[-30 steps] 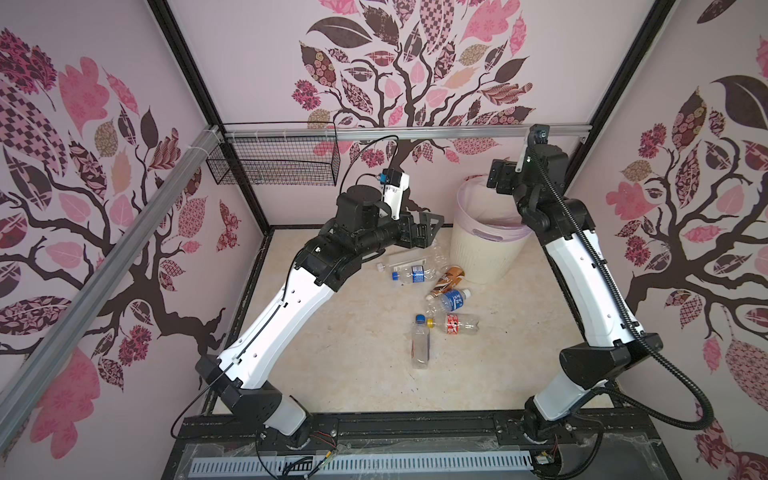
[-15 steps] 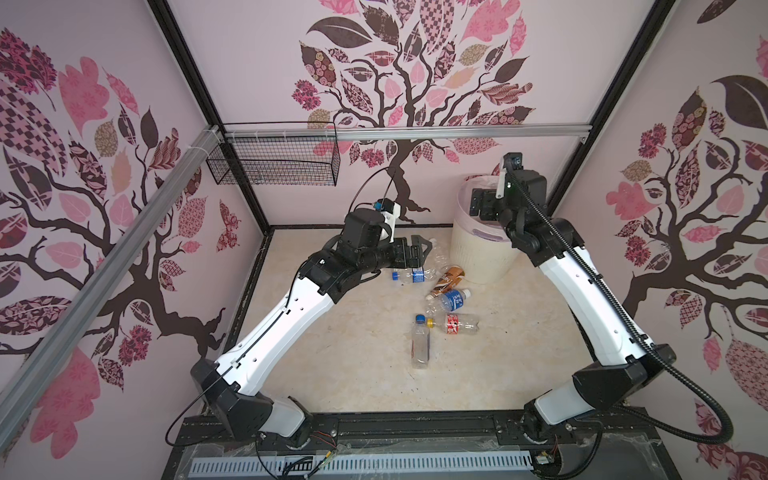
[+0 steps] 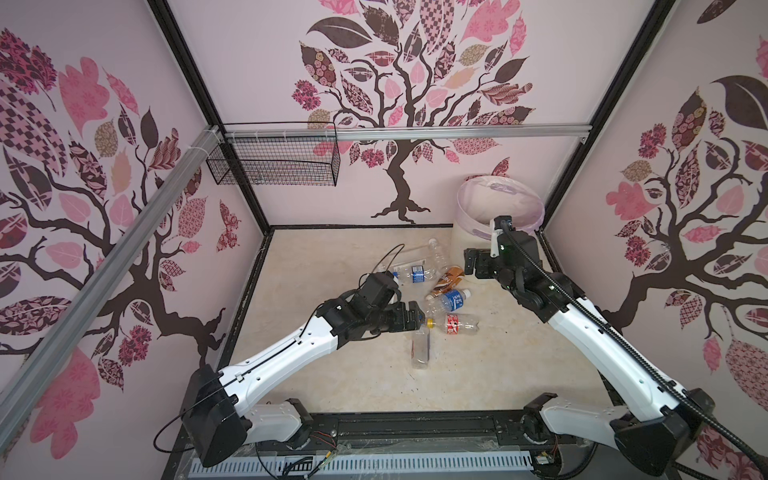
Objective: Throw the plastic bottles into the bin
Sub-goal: 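Grasp the Fiji bottle's body with the left gripper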
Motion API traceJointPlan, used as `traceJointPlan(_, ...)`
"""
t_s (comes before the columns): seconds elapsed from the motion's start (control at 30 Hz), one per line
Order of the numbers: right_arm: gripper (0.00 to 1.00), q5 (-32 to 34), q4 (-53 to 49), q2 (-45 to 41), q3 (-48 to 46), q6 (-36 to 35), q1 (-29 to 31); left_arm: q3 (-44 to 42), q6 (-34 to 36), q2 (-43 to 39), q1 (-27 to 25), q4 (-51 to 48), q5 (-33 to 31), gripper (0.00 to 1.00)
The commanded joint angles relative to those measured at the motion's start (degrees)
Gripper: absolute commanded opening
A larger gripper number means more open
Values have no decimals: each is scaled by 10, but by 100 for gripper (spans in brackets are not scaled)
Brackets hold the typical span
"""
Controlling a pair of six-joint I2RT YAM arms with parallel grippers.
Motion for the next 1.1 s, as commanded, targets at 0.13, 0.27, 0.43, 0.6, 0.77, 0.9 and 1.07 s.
traceJointPlan(0.13, 99, -47, 10, -67, -77, 5, 3, -26, -55, 60, -59, 50, -69, 98)
traceJointPlan(0.27, 100, -69, 3, -75, -77, 18, 3, -42, -67, 90, -68, 42, -100, 98)
traceJointPlan(0.43, 100, -74, -2, -99, -98, 25, 3, -59, -51, 111, -69, 56, -116, 98)
traceJointPlan(0.6, 99, -71, -7, -118, -119, 27, 3, -27, -19, 167, -69, 45, -119, 98)
traceJointPlan(0.77, 99, -57, -9, -139, -130, 18, 2, -7, -6, 209, -83, 44, -119, 98)
traceJointPlan(0.9, 99, -56, -8, -153, -135, 14, 2, -5, -9, 227, -84, 61, -114, 95)
traceJointPlan(1.07, 99, -55, -12, -170, -144, 10, 2, 8, -4, 243, -86, 65, -115, 93)
